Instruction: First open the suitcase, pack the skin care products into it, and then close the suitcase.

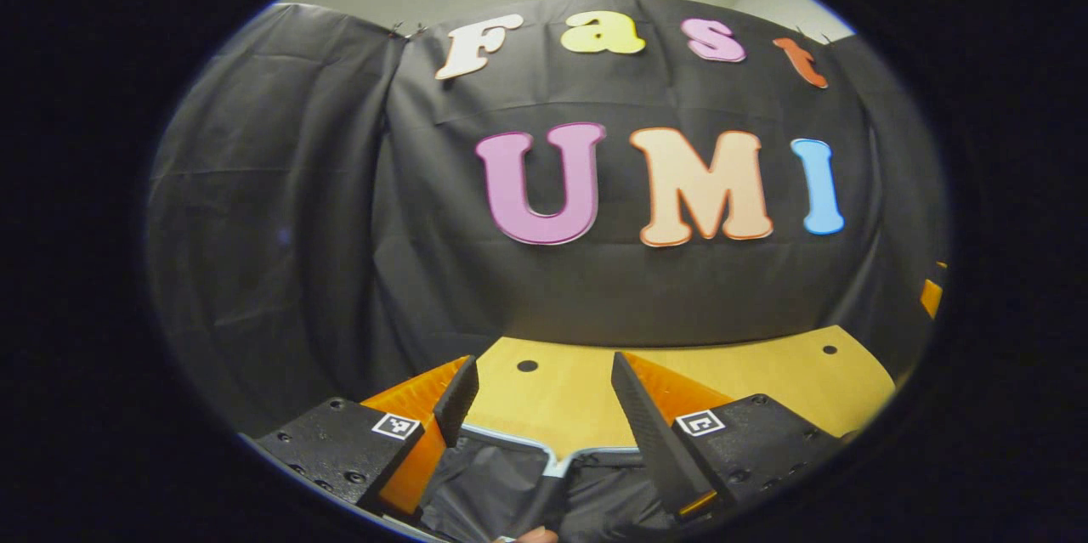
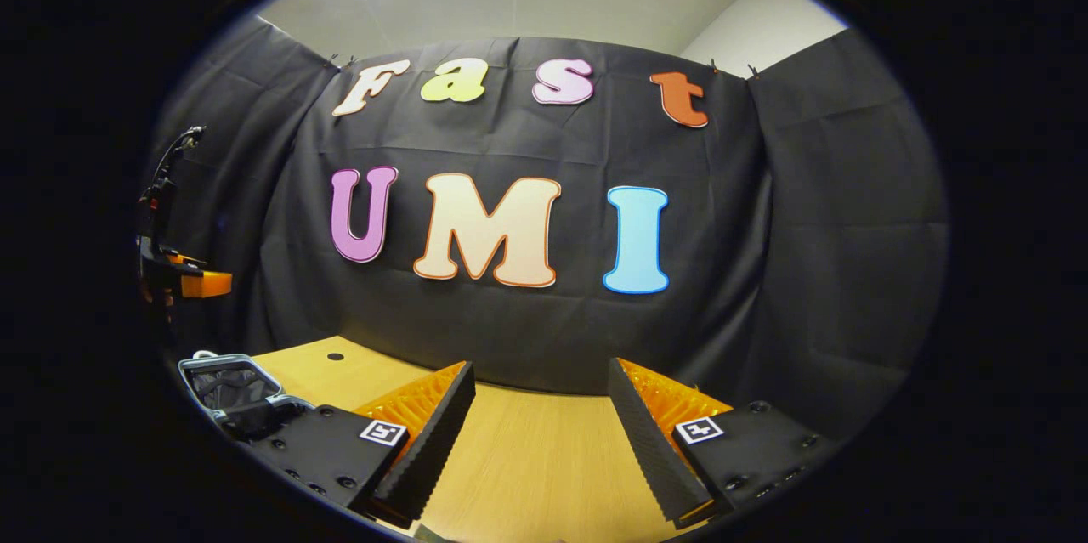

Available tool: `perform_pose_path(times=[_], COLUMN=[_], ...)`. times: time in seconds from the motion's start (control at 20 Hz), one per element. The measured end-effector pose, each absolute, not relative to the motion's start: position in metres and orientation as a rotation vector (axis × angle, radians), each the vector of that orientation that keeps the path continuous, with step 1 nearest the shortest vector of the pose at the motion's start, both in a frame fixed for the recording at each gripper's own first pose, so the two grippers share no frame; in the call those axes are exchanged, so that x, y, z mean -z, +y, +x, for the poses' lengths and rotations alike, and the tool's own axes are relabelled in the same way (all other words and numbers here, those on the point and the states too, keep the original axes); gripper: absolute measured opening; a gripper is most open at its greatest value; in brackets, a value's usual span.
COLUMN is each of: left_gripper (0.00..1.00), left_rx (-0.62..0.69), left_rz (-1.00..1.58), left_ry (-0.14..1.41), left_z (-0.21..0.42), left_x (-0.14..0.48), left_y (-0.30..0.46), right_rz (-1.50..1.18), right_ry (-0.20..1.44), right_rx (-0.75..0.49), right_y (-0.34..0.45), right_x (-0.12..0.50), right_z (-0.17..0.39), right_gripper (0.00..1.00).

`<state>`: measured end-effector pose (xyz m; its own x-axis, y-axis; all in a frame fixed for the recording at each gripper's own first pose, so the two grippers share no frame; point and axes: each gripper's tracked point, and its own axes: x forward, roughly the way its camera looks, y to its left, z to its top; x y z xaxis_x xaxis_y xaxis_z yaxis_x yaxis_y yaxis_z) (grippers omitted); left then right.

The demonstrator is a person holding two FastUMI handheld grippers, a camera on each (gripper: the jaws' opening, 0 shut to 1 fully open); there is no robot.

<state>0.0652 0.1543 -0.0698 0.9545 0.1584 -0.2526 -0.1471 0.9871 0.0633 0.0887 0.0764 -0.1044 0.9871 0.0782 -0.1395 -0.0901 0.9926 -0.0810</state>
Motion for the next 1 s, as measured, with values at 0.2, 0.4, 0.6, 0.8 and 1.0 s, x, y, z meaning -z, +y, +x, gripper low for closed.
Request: perform_pose_path(times=[0.2,0.4,0.6,0.8,1.0], left_gripper=[0.95,0.95,0.95,0.96,0.95], left_rx=[-0.068,0.003,0.068,0.125,0.183], left_rz=[0.018,0.007,-0.027,-0.066,-0.09], left_ry=[0.294,0.339,0.405,0.461,0.524], left_z=[0.057,0.042,0.022,0.003,-0.018], left_x=[0.084,0.105,0.133,0.156,0.18], left_y=[0.088,0.035,-0.014,-0.057,-0.095], right_rz=[-0.072,-0.085,-0.087,-0.099,-0.085], right_ry=[0.137,0.14,0.141,0.147,0.166], right_rx=[-0.093,-0.099,-0.111,-0.131,-0.15], right_y=[0.054,0.038,0.028,0.02,0.017], right_x=[0.105,0.108,0.11,0.114,0.122], right_z=[0.085,0.081,0.07,0.059,0.049], right_gripper=[0.98,0.99,0.99,0.99,0.99])
